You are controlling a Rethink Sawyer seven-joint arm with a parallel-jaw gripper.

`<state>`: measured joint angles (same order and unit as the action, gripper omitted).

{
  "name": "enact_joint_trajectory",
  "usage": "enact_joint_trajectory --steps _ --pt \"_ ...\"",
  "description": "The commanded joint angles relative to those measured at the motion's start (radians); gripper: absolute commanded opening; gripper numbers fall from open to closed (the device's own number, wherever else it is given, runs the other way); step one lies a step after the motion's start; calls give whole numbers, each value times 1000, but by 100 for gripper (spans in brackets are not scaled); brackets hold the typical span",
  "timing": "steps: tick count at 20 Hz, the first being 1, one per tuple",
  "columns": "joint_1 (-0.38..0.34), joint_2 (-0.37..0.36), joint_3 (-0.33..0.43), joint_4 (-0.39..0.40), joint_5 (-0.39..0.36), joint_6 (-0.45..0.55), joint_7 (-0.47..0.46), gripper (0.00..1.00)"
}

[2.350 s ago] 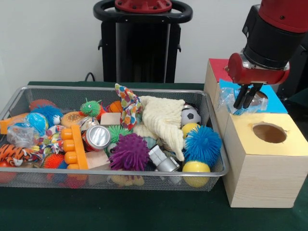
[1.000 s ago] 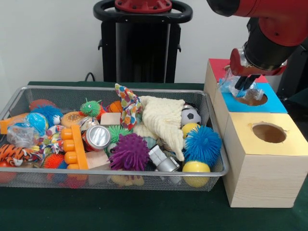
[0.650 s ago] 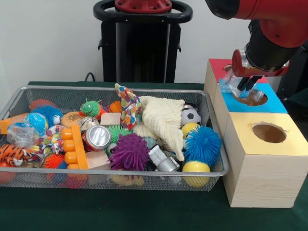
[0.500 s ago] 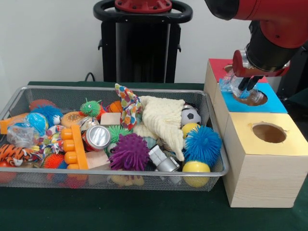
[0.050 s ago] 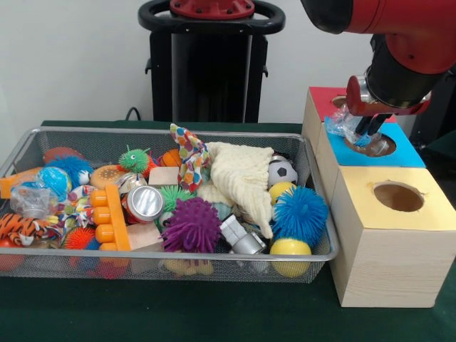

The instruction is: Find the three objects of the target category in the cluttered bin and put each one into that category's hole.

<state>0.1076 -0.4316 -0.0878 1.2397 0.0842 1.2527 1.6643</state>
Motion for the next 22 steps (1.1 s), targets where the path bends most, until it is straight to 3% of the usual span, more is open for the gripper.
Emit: enact_joint_trajectory --steps 1,2,3,22 --pt "9 77 14 61 14 -14 267 0" --pt "10 77 12 61 16 -14 273 0" --pt "11 77 11 60 18 -12 276 100" --pt "15 68 -2 48 15 -34 267 100"
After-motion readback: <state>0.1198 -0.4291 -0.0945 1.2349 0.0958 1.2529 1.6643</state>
